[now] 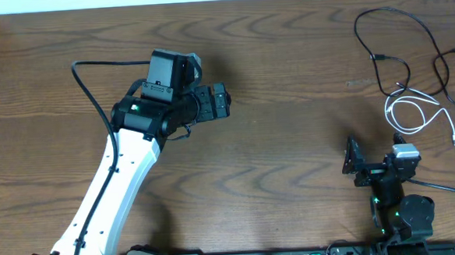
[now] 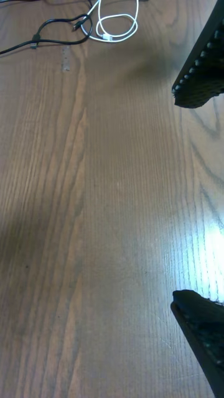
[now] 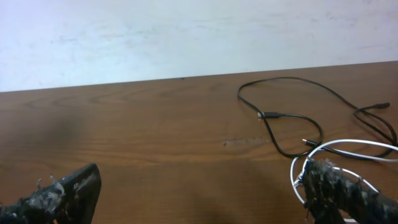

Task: Untangle cables

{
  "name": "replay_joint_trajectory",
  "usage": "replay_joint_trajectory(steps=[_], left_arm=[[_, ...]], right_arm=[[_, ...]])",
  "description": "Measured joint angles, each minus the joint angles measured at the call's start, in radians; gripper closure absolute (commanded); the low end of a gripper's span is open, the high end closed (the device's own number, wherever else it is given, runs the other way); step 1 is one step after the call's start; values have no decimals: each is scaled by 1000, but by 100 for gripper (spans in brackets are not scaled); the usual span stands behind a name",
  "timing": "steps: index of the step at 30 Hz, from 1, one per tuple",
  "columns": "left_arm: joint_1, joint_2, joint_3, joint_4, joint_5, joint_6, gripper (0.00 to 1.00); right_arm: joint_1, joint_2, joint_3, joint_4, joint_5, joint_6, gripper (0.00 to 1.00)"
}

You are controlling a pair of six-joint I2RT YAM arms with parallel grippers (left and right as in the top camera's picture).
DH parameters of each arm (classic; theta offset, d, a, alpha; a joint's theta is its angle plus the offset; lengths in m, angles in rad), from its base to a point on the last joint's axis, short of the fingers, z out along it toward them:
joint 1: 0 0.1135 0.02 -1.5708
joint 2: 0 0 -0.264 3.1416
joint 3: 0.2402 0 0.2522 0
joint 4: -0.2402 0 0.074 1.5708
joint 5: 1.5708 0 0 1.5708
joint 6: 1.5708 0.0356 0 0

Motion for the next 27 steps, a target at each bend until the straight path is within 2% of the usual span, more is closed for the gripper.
replay_joint_trajectory(steps=[20,27], left_arm=[[0,0,0,-18,-3,1,1],[0,-13,0,-31,-157,15,1]], right_arm=[[0,0,0,0,0,0,1],[0,0,0,0,0,0,1]])
